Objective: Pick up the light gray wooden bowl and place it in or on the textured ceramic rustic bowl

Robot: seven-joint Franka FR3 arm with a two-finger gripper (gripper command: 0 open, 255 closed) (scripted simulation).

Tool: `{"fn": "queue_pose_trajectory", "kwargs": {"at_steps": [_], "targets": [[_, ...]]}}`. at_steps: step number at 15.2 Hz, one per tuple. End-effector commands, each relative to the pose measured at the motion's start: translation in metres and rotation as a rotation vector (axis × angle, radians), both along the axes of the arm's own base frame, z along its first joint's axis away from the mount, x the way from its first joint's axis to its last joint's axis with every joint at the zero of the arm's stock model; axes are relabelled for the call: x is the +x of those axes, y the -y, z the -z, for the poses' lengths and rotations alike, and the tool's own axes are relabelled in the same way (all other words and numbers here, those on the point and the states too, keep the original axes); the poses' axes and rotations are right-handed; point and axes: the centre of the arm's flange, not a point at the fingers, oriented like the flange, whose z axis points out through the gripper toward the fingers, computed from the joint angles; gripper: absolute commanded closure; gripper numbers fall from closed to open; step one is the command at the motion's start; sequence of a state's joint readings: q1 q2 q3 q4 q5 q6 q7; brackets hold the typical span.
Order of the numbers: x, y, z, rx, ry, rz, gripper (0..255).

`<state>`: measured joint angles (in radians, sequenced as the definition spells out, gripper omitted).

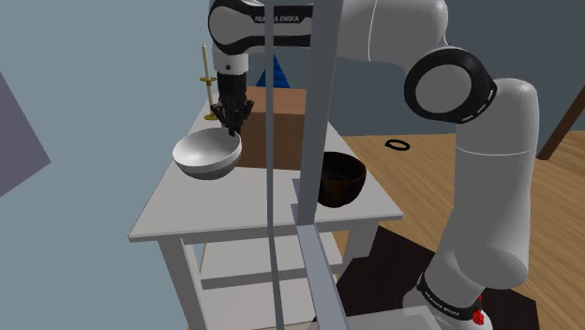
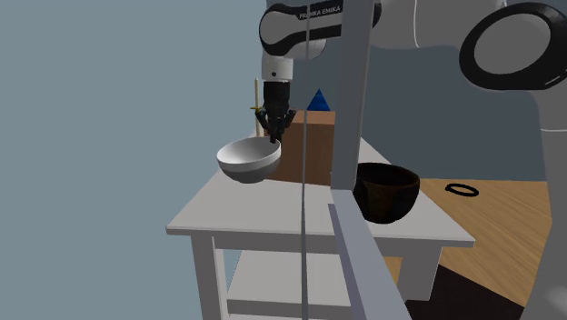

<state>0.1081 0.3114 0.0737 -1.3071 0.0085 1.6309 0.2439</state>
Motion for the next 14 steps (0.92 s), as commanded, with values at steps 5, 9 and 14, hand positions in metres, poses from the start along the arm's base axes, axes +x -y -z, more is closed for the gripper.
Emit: {"fn": "queue_pose_trajectory", "kwargs": {"at_steps": [5,9,14], "targets": [[0.000,0.000,-0.032,0.000,0.000,0.000,255],[0.000,0.000,-0.053,0.000,0.000,0.000,255],[0.000,0.000,-0.079,0.000,0.000,0.000,255]]}}
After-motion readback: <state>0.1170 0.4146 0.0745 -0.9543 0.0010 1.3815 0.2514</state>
